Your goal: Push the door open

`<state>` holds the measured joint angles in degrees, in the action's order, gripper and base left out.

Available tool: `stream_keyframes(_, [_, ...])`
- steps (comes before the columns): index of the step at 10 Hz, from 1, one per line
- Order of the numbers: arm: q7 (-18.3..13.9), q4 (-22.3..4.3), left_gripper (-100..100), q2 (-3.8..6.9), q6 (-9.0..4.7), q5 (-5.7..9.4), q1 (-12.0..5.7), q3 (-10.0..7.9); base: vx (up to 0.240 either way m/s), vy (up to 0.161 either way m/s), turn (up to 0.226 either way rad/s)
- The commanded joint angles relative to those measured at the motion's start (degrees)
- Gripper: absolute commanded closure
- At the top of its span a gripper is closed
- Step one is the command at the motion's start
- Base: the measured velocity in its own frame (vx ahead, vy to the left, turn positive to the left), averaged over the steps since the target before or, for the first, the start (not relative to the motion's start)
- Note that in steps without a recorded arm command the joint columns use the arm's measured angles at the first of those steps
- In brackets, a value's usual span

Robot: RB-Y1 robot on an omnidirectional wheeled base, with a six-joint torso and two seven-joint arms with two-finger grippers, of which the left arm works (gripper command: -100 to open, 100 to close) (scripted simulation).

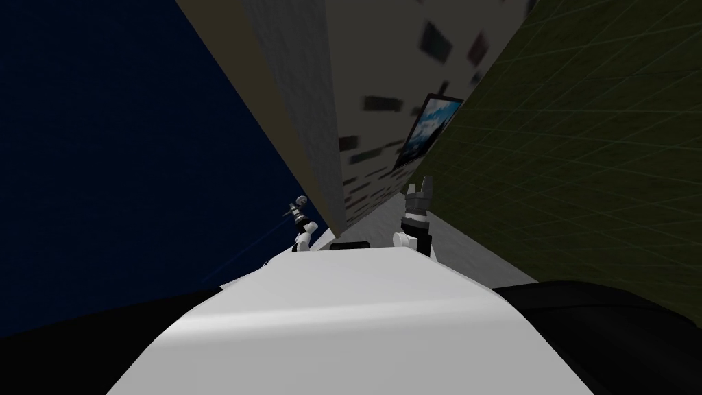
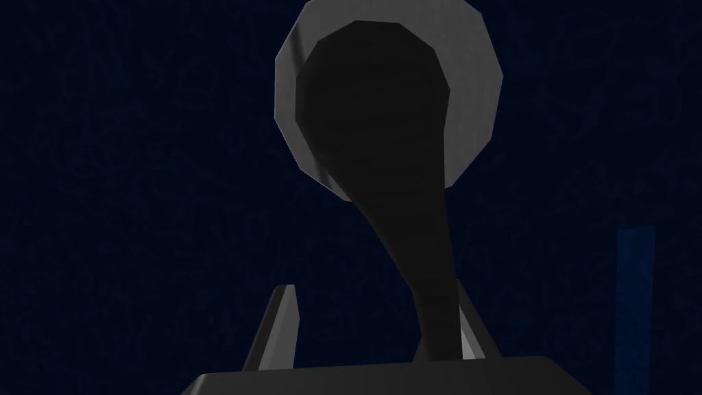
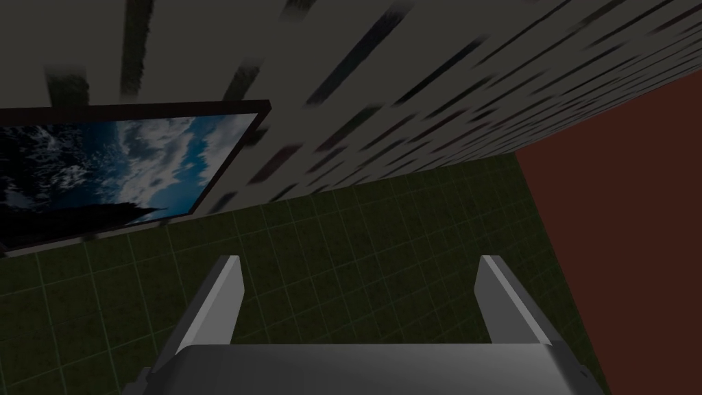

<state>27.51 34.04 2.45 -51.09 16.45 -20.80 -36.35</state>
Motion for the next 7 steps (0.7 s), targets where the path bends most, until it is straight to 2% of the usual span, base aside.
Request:
stream_keyframes(1, [0.21,1.65,100,0.77,-0.23,0.15,0.32,-0.51,-0.006,-0.01,-0.002])
stream_keyframes(2, [0.21,1.65,100,0.77,-0.23,0.15,0.32,-0.51,-0.009,-0.001,0.002])
stream_keyframes(4, [2.23,0.98,100,0.62,-2.0,1.62,-0.59,-3.71,0.0,0.062,-0.182])
stream_keyframes(5, [2.23,0.98,100,0.62,-2.0,1.62,-0.59,-3.71,0.019,0.076,-0.076])
stream_keyframes(6, [3.23,0.65,100,0.51,-2.88,2.35,-1.05,-5.31,0.039,0.081,-0.115])
stream_keyframes(7, [3.23,0.65,100,0.51,-2.88,2.35,-1.05,-5.31,0.023,0.07,-0.077])
